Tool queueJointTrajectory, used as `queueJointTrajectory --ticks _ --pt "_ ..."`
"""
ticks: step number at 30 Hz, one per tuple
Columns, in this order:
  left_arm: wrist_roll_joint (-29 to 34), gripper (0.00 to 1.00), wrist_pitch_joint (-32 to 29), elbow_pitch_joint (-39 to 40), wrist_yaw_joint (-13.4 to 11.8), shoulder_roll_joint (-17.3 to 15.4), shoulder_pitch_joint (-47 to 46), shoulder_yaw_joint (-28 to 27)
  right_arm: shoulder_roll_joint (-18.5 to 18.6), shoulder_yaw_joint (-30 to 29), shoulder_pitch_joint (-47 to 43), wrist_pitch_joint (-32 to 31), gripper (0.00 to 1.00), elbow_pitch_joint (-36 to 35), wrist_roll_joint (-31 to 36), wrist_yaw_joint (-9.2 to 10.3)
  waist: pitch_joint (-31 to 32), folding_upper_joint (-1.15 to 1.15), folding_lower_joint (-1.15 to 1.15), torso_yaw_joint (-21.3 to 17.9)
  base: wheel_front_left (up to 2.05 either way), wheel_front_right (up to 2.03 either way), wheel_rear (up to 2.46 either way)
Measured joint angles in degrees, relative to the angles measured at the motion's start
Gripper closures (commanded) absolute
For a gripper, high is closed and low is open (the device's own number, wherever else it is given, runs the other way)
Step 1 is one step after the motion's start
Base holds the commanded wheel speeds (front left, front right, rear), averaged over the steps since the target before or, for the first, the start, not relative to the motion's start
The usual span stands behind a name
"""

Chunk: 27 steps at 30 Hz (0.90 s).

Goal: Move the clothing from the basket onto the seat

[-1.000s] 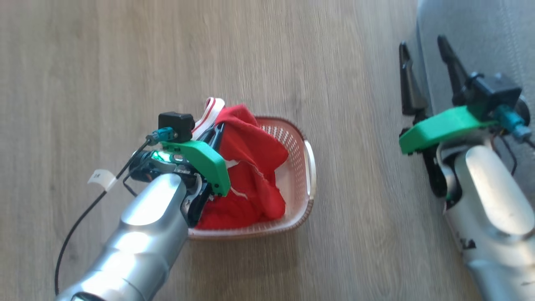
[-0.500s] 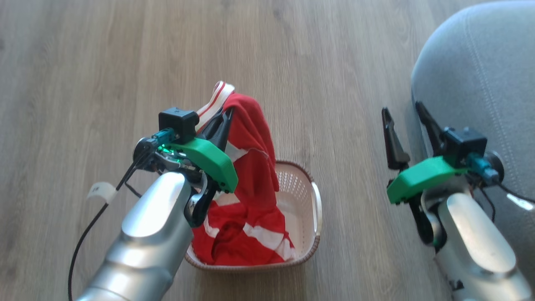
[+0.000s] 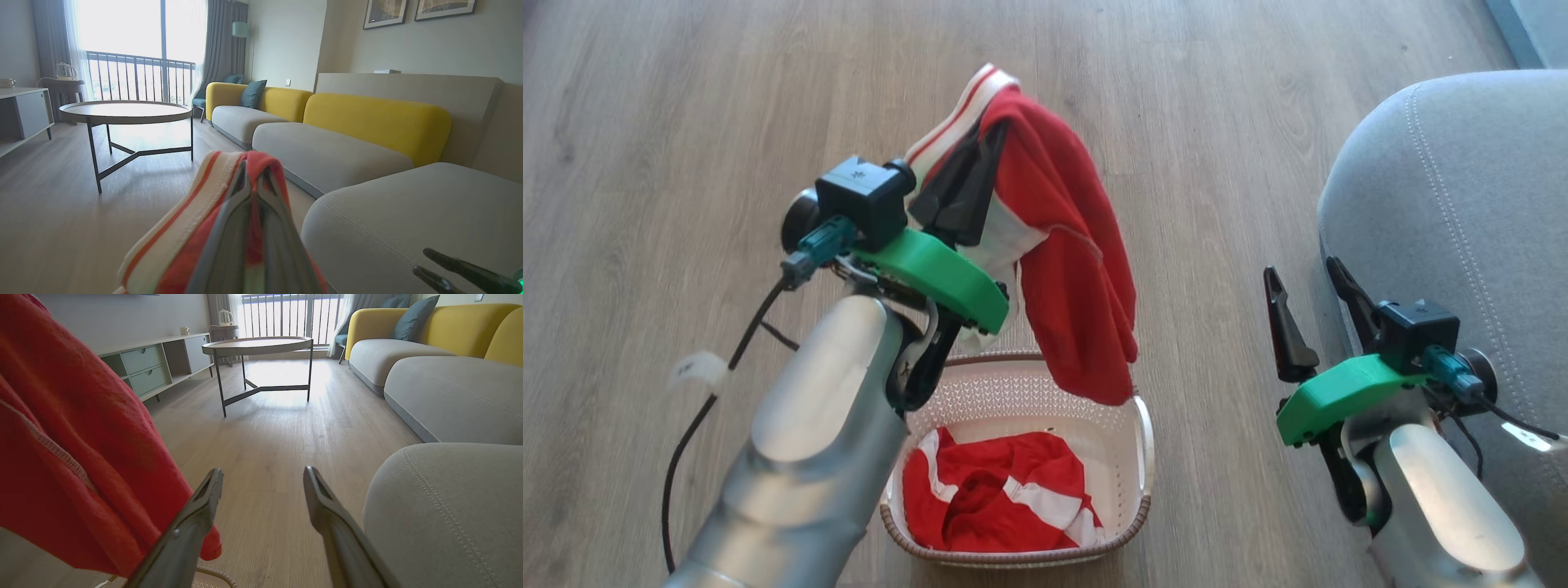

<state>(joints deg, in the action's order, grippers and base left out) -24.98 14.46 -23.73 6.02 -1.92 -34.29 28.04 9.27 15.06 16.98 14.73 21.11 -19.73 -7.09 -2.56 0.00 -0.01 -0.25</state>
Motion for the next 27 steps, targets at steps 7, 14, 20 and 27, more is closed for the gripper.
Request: queueJointTrajectory --ticks 7,14,20,27 --pt "1.3 1.0 0.1 4.7 -0.1 0.0 0.0 -0.4 -0.1 0.1 0.0 0.0 0.0 0.0 0.0 0.0 0.2 0.0 0.0 0.1 0.0 0.0 0.0" --pt "1.3 1.0 0.1 6.1 -0.1 0.0 0.0 0.6 0.1 7.9 0.6 0.0 0.0 -5.2 -3.0 0.0 -0.3 0.0 0.0 0.1 0.0 0.0 0.0" --pt "1.3 1.0 0.1 6.7 -0.4 0.0 0.0 1.3 2.6 19.1 5.8 0.0 0.0 -12.0 -5.8 0.0 -0.9 0.0 0.0 0.4 0.0 0.0 0.0" --pt "1.1 1.0 0.1 7.8 -0.5 0.0 0.0 3.4 4.0 25.8 10.9 0.0 0.0 -8.9 -6.1 0.0 -1.4 0.0 0.01 1.1 0.0 0.0 0.0"
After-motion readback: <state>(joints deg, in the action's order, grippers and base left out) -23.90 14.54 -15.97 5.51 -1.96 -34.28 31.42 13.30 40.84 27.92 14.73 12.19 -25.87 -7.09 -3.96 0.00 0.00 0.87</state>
